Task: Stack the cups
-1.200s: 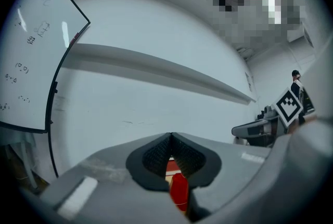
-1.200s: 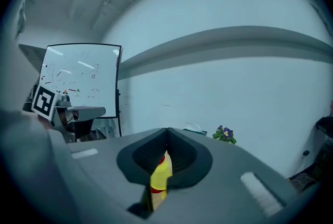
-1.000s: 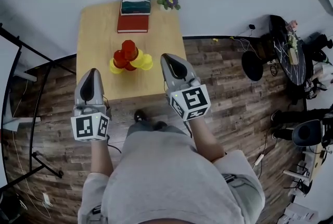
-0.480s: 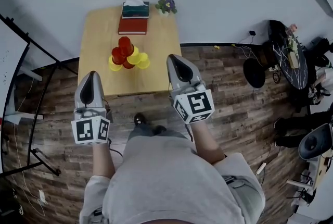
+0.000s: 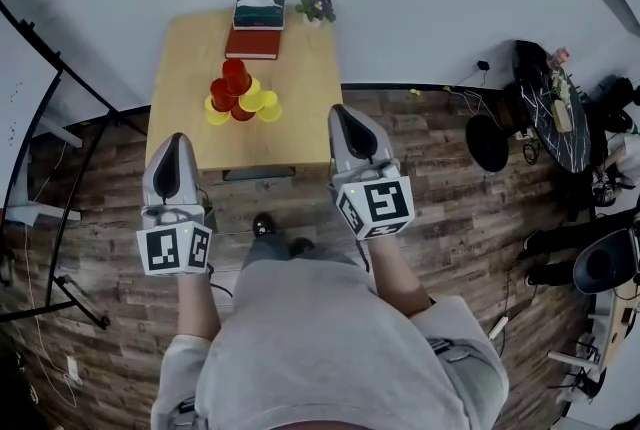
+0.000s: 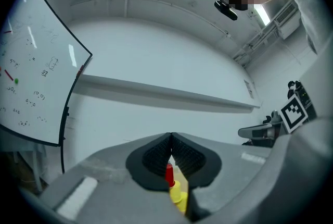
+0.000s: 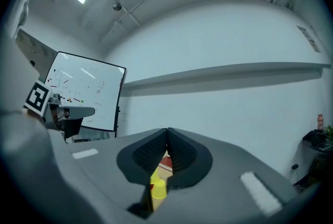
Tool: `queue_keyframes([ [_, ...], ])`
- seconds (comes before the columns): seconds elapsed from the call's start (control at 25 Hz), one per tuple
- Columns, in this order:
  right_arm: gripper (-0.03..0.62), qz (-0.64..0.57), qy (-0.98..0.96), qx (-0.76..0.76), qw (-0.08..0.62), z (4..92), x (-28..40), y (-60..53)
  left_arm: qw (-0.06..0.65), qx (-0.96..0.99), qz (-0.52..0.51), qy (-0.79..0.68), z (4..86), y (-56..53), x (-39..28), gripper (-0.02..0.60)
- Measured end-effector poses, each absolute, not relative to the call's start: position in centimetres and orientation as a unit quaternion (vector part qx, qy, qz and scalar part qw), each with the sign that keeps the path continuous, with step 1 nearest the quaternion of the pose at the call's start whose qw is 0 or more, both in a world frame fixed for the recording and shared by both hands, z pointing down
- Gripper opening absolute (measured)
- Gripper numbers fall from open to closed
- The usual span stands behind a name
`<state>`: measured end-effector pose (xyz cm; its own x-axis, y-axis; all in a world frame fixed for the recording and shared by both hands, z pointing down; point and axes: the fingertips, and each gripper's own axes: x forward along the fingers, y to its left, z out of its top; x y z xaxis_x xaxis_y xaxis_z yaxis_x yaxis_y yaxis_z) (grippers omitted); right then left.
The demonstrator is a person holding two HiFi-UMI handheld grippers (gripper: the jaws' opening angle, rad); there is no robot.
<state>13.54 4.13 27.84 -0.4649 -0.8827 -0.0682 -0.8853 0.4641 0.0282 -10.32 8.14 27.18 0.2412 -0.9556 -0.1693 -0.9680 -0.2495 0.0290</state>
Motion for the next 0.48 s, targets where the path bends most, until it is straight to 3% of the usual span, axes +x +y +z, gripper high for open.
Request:
queue_keyframes([
  [0.48, 0.002, 0.033, 0.856, -0.515, 0.026, 27.4, 14.5, 5.6, 0.047, -0.787, 0.082, 0.609, 26.5, 9.6, -8.9, 0.005],
])
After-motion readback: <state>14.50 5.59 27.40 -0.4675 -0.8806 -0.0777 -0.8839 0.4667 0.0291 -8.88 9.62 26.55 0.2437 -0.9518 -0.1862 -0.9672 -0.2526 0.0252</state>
